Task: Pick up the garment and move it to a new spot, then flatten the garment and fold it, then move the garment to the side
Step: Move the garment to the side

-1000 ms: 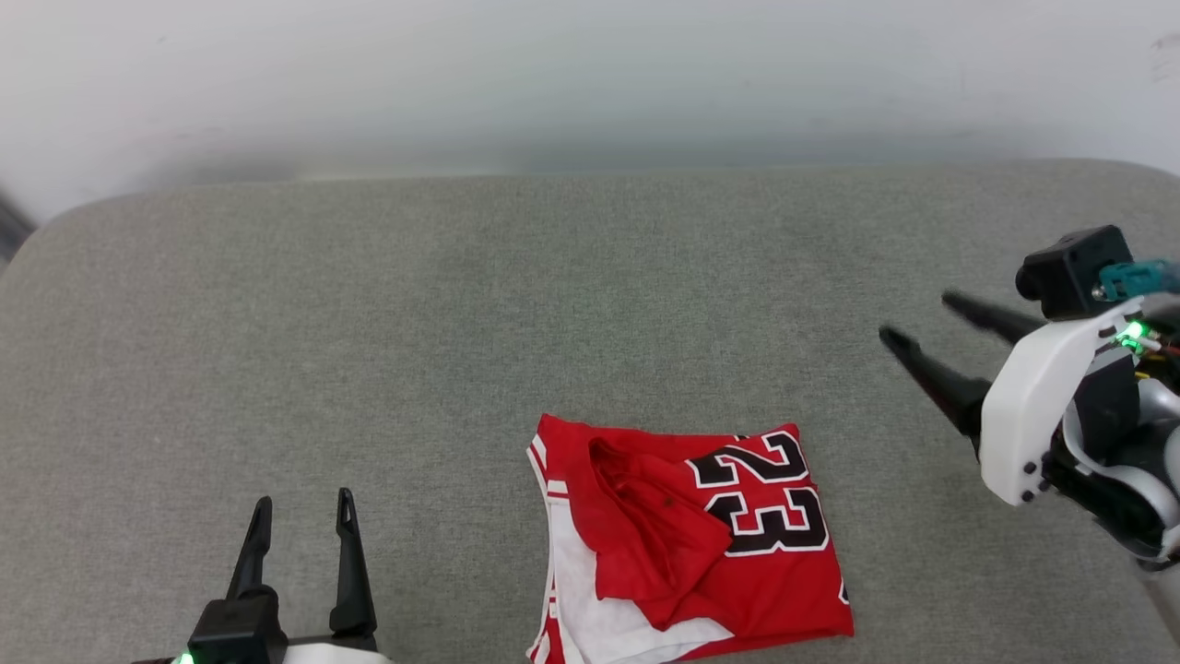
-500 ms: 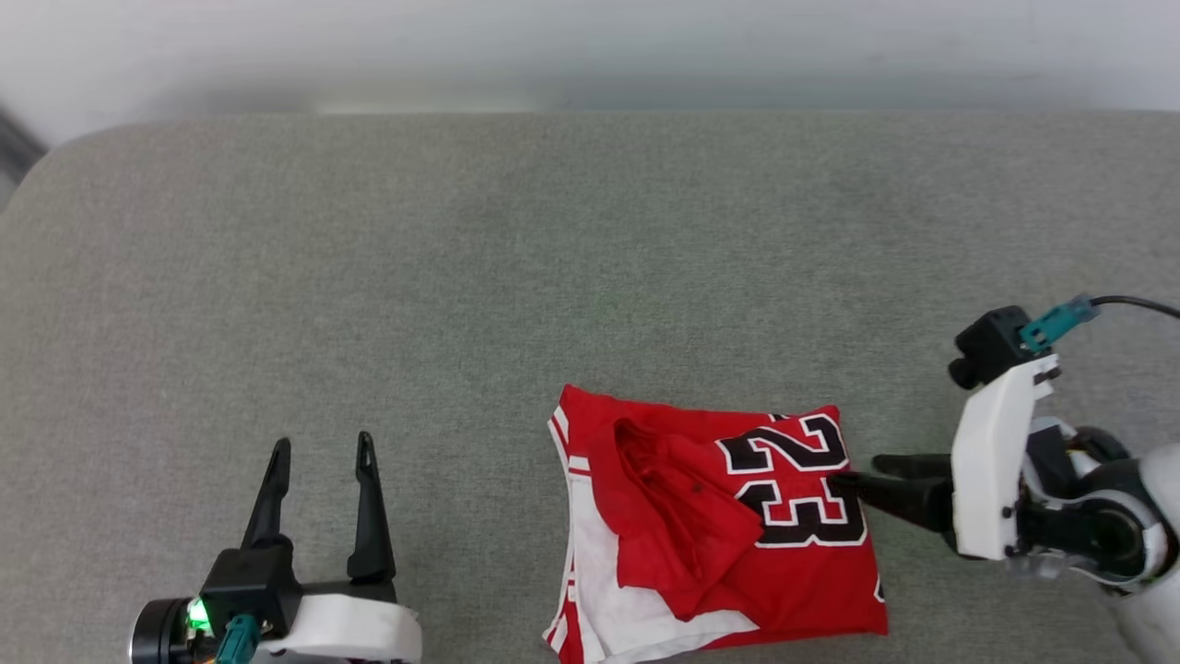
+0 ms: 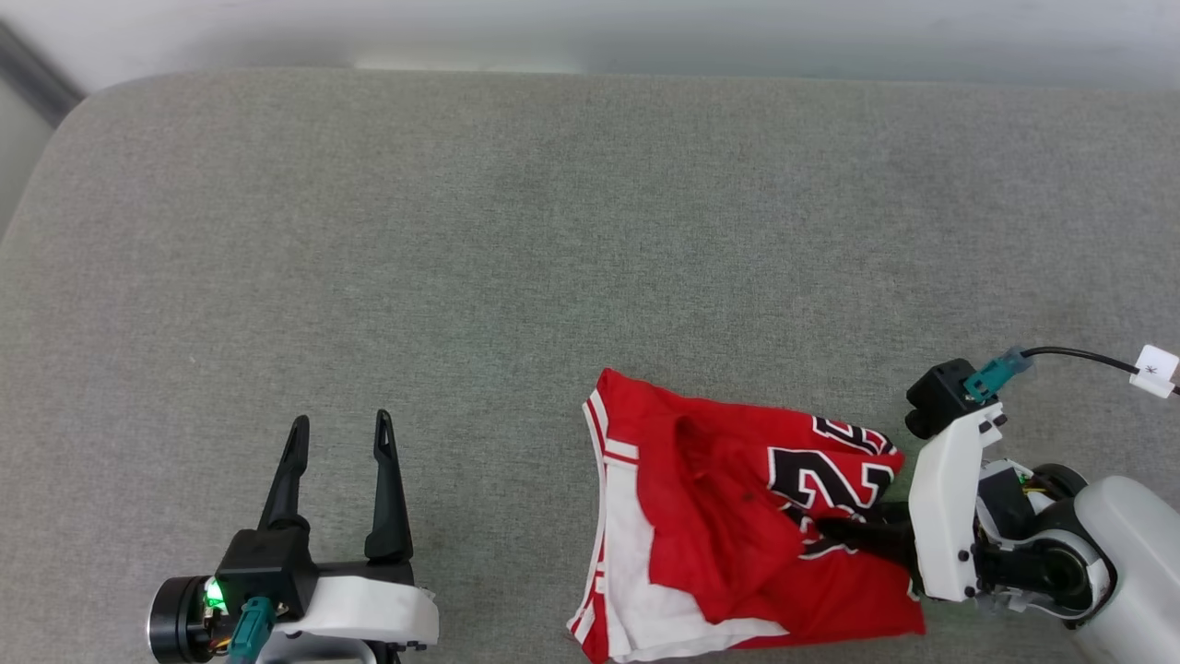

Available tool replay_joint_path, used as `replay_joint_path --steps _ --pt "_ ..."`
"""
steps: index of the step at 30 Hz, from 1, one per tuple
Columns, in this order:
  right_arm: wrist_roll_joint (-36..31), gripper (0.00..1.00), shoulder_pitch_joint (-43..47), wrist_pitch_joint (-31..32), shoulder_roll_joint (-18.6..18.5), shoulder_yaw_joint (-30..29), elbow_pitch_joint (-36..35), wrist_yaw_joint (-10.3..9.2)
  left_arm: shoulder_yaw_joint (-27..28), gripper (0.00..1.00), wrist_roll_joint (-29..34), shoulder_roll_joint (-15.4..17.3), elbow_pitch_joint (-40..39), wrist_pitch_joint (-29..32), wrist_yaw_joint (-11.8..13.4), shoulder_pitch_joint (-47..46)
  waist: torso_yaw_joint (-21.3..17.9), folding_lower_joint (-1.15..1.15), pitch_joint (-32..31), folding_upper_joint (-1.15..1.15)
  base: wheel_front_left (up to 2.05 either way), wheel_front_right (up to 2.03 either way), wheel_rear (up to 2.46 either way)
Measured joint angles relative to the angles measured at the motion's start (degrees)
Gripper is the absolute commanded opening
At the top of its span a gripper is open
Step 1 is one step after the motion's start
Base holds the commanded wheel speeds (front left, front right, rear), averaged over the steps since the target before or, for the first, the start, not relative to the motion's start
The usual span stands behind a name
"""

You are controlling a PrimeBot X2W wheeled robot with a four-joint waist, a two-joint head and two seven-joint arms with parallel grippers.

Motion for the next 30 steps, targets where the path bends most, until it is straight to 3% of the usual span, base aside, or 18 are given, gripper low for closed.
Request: replay_joint_path --steps 7,12,17,22,30 --pt "0.14 0.00 -1.61 -4.76 -0.49 3.46 1.42 -0.03 0.11 1.00 0.00 0.00 0.19 0.00 0.26 0.69 -0.33 0.00 -1.99 0.00 0.00 0.00 0.00" --pt "-0.60 0.00 -5.52 -8.93 -1.85 6.17 -2.15 -0.05 1.27 1.00 -0.27 0.00 -0.24 0.00 0.79 2.29 -2.12 0.00 -3.71 0.00 0.00 0.00 0.00" --pt "-2.11 0.00 -9.28 -10.58 -6.02 9.09 -8.10 -0.05 2.60 1.00 -0.37 0.00 -0.98 0.00 0.57 3.81 -5.73 0.00 -4.88 0.00 0.00 0.00 0.00" --pt "-3.63 0.00 -11.98 -11.12 -12.82 9.98 -15.40 -0.05 3.42 1.00 -0.37 -0.02 -2.08 0.00 0.14 4.02 -11.30 0.00 -4.97 0.00 0.00 0.00 0.00" --pt "-6.02 0.00 -14.25 -12.45 -19.37 6.08 -16.10 -0.05 4.68 1.00 1.31 -0.02 -4.15 0.00 -0.99 1.62 -20.07 0.00 -1.22 0.00 0.00 0.00 0.00"
